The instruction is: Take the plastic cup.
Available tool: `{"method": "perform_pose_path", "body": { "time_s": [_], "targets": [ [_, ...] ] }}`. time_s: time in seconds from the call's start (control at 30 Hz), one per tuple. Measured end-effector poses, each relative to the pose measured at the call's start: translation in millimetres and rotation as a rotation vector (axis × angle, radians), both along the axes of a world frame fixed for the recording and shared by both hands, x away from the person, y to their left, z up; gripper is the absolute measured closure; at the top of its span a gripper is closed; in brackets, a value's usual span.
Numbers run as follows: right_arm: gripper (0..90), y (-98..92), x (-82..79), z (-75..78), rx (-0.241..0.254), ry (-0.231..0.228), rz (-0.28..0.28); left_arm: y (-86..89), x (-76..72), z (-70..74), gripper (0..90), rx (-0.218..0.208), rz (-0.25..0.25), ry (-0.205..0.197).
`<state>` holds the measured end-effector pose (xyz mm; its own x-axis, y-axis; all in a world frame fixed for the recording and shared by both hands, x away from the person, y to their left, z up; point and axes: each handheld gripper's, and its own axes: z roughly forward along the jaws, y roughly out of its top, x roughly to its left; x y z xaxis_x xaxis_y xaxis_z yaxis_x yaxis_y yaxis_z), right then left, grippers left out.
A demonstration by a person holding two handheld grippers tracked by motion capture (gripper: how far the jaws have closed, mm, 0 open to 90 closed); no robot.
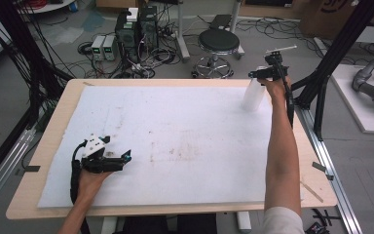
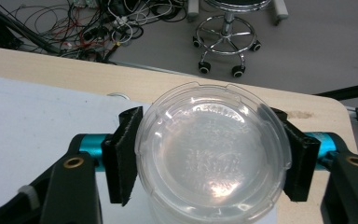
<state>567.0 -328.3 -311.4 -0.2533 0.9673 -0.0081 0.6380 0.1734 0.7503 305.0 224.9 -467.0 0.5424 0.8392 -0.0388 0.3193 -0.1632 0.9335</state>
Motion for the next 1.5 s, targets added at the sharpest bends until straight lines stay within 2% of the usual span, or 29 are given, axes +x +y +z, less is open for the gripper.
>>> {"method": "perform_pose_path", "body": {
  "time_s": [0.83, 1.13, 1.3, 1.5],
  "targets": [
    [39.0, 0.2, -0.9, 0.0, 0.004, -0.008, -0.005, -0.2, 0.2, 0.0, 3.6, 0.001, -0.001, 0.0],
    [39.0, -0.5, -4.7, 9.4, 0.012, -0.031, -0.002, -0.7, 0.0, 0.1, 3.6, 0.01, -0.004, -0.004],
    [38.9, 0.2, -5.8, 16.4, 0.014, -0.028, 0.001, -1.0, -0.2, 0.1, 3.6, 0.01, -0.002, -0.003],
    [38.8, 0.9, -6.4, 17.2, 0.013, -0.026, -0.002, -0.8, -0.3, 0.1, 3.6, 0.01, -0.003, -0.003]
  ]
}}
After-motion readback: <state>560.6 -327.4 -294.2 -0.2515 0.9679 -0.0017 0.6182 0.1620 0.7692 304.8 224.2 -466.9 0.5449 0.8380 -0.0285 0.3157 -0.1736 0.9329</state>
